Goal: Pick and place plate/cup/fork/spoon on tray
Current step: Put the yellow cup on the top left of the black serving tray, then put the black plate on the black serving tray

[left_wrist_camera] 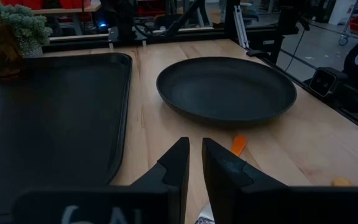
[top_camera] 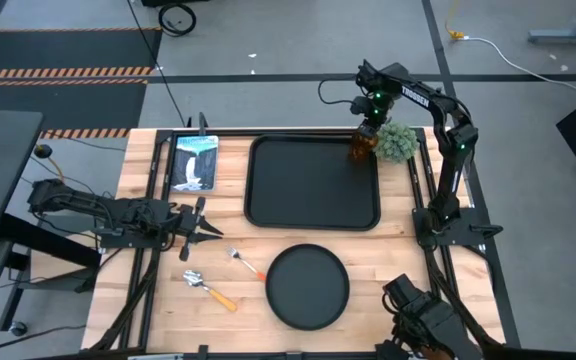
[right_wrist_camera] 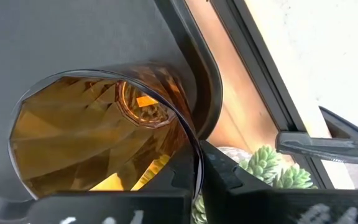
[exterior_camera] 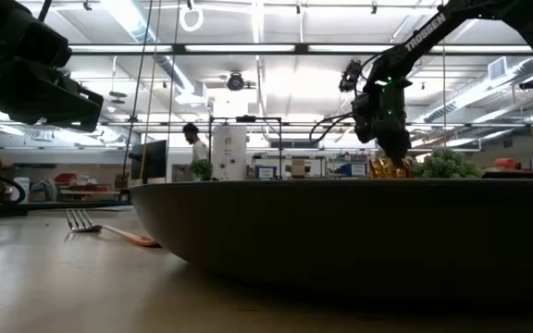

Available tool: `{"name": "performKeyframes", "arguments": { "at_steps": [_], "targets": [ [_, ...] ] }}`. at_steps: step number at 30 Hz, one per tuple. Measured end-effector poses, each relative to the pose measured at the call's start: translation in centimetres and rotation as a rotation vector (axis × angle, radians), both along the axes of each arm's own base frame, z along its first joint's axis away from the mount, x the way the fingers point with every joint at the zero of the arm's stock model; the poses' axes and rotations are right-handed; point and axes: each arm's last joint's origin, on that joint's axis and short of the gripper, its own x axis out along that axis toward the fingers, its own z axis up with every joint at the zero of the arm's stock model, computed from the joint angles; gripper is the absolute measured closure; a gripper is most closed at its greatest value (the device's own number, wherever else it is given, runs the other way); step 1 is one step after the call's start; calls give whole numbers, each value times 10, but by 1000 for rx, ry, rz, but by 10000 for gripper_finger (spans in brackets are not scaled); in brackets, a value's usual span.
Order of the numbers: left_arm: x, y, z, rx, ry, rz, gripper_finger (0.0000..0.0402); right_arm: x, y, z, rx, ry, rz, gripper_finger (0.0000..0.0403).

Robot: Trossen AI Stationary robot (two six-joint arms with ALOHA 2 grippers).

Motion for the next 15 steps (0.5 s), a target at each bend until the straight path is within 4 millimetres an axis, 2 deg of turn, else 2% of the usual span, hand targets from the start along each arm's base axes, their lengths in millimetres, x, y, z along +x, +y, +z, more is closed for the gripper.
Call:
{"name": "performKeyframes", "arguments": {
  "at_steps": [4, 11, 15],
  "targets": [
    [0, 0, 0, 0, 0, 0, 349, 0, -1, 0, -13, -2, -5, 363],
    [0, 0, 0, 0, 0, 0, 349, 3, -1, -1, -21, -2, -1, 305],
    [0, 0, 0, 0, 0, 0, 349, 8, -1, 9, -51, 15, -19, 275]
  ]
}}
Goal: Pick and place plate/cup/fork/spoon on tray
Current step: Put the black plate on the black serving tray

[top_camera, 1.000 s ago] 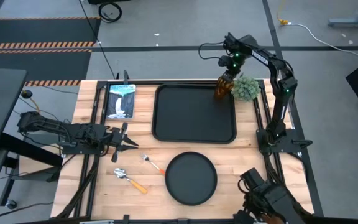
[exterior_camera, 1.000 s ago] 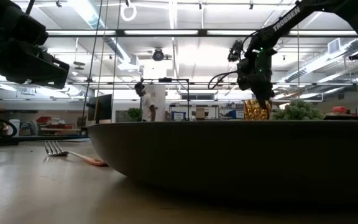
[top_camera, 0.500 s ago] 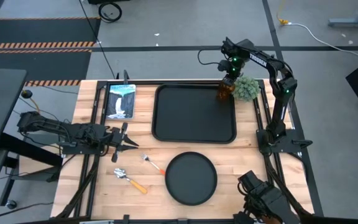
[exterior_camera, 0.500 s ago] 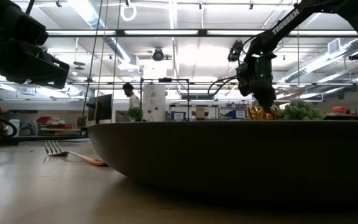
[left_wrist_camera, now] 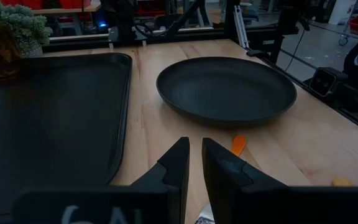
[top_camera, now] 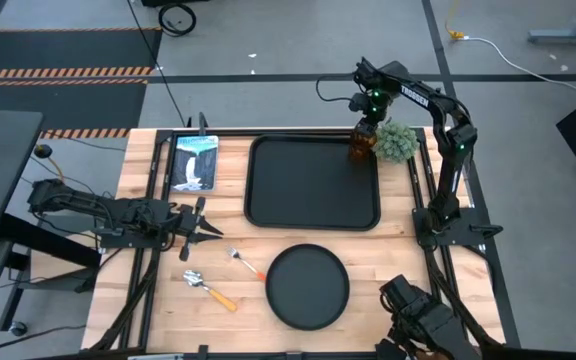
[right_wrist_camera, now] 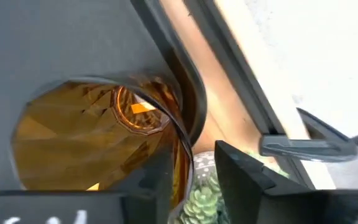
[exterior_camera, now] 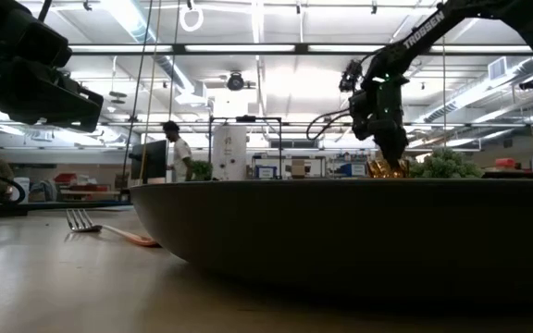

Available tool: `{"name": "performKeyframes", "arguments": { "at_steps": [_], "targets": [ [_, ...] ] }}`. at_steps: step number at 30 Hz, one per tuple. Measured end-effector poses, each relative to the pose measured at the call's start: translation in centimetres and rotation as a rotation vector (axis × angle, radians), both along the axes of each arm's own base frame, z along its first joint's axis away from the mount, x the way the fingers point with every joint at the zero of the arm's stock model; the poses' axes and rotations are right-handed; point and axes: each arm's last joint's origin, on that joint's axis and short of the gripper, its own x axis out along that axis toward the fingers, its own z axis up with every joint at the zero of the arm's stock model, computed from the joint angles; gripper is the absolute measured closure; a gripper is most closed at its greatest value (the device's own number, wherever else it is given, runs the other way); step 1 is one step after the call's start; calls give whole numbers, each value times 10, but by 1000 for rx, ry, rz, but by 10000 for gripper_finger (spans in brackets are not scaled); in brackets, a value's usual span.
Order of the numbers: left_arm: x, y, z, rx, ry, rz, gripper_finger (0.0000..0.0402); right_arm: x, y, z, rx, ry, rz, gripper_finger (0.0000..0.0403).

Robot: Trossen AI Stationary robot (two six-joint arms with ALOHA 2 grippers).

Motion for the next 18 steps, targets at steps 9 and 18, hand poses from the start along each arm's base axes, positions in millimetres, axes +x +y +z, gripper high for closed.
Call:
{"name": "performKeyframes", "arguments": {
  "at_steps": [9, 18],
  "targets": [
    [0, 0, 0, 0, 0, 0, 349, 23, 13, 26, -74, 56, 18, 234],
    [0, 0, 0, 0, 0, 0, 349, 71, 36, 48, -198, -36, 155, 232]
  ]
}}
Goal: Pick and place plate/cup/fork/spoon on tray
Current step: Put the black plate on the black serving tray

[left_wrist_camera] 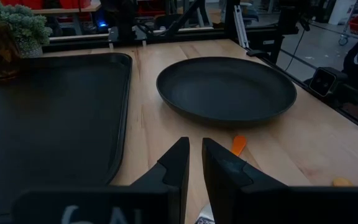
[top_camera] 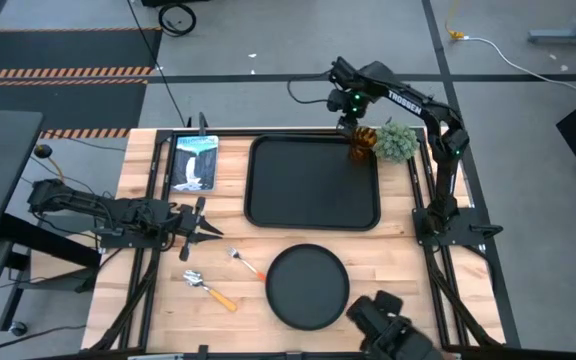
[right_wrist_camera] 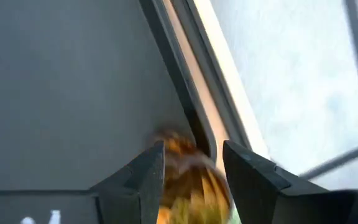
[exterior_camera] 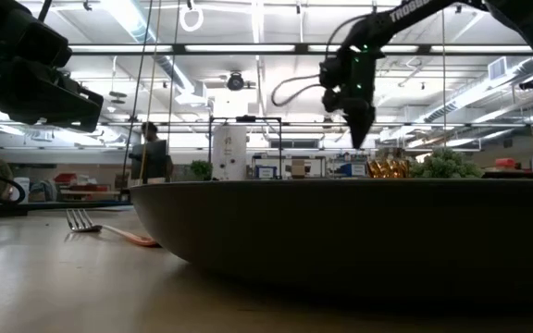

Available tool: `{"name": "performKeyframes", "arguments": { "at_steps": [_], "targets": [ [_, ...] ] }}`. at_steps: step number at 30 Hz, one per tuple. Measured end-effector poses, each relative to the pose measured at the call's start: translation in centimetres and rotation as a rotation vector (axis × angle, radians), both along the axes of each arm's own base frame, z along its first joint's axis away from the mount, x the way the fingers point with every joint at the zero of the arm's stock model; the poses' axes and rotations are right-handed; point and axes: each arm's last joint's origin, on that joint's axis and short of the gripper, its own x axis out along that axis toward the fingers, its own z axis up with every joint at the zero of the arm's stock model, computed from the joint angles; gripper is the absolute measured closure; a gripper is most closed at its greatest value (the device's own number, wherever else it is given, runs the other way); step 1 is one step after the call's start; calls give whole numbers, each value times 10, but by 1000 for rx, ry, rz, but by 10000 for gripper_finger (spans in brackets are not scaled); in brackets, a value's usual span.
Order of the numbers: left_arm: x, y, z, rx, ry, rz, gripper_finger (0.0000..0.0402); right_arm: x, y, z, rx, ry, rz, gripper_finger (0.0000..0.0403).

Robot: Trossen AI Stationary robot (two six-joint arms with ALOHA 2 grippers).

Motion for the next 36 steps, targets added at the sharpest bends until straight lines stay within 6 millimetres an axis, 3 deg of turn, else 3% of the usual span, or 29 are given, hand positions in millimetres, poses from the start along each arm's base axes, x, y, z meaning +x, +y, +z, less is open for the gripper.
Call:
{"name": "performKeyframes", "arguments": {
  "at_steps": [8, 13, 20, 26, 36],
  "targets": [
    [0, 0, 0, 0, 0, 0, 349, 44, 18, 9, -113, -194, 56, 233],
    [0, 0, 0, 0, 0, 0, 349, 73, 43, 13, -92, -312, 143, 233],
    [0, 0, 0, 0, 0, 0, 349, 115, 101, 17, -104, -402, 316, 233],
    [0, 0, 0, 0, 0, 0, 349, 140, 156, 19, -83, -450, 434, 233],
    [0, 0, 1, 22, -12, 2, 349, 158, 243, 13, -9, -470, 560, 233]
  ]
}}
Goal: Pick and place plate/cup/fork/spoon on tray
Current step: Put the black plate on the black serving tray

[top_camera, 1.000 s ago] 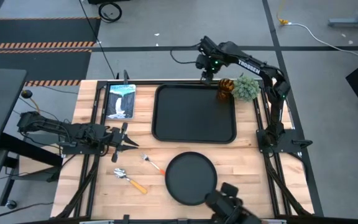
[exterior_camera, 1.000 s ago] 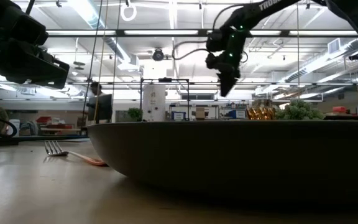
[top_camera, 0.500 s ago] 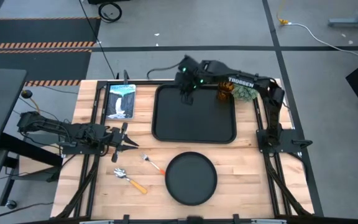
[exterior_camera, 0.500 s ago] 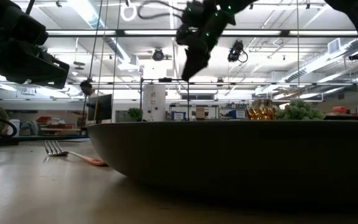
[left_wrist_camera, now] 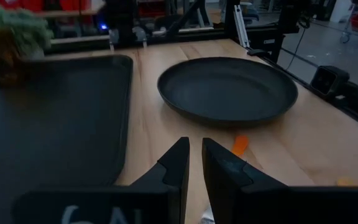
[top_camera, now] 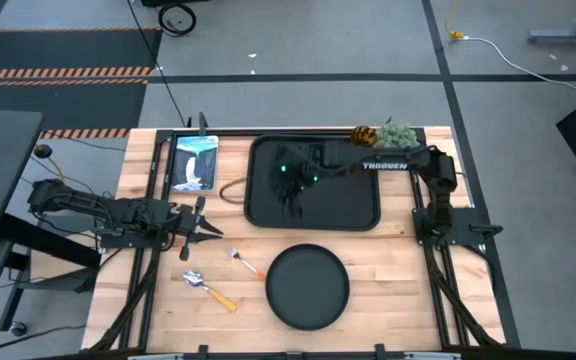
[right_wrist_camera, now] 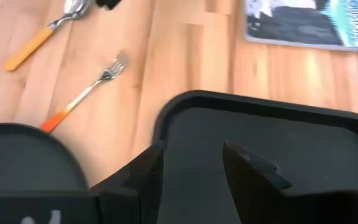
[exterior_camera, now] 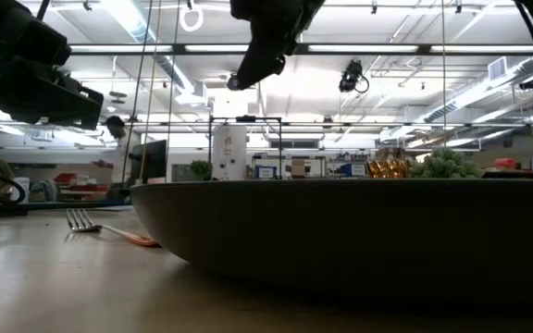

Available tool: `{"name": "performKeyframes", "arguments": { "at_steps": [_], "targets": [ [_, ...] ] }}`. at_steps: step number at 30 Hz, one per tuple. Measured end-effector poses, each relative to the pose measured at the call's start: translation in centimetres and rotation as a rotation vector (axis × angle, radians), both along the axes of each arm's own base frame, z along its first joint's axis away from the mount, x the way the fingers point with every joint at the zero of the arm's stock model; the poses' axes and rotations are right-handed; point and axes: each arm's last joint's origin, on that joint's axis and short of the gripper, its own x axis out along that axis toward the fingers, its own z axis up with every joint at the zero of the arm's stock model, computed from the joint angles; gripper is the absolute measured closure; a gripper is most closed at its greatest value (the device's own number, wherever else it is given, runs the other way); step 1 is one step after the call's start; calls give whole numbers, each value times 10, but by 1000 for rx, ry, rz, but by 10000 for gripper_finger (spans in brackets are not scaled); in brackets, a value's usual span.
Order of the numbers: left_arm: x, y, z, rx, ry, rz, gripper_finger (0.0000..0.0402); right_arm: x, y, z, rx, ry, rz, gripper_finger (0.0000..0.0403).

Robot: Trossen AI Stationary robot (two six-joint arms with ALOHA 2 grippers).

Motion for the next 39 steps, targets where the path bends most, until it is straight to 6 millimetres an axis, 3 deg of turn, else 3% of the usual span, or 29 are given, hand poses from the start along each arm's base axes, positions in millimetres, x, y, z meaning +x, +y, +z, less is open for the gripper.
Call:
{"name": "performKeyframes", "arguments": {
  "at_steps": [7, 17, 25, 30, 39],
  "targets": [
    [2, 0, 12, -91, -106, 12, 349, 6, 21, -27, -56, -14, 38, 233],
    [2, 0, 20, -354, -151, 33, 349, 19, -5, -50, -136, -244, 32, 233],
    [2, 0, 25, -513, -171, 35, 349, 15, -4, -80, -101, -284, 60, 233],
    [2, 0, 25, -502, -174, 45, 349, 7, 8, -86, -107, -175, 12, 233],
    [4, -6, 22, -785, -23, 32, 349, -2, 47, -92, -236, -53, -95, 233]
  ]
}}
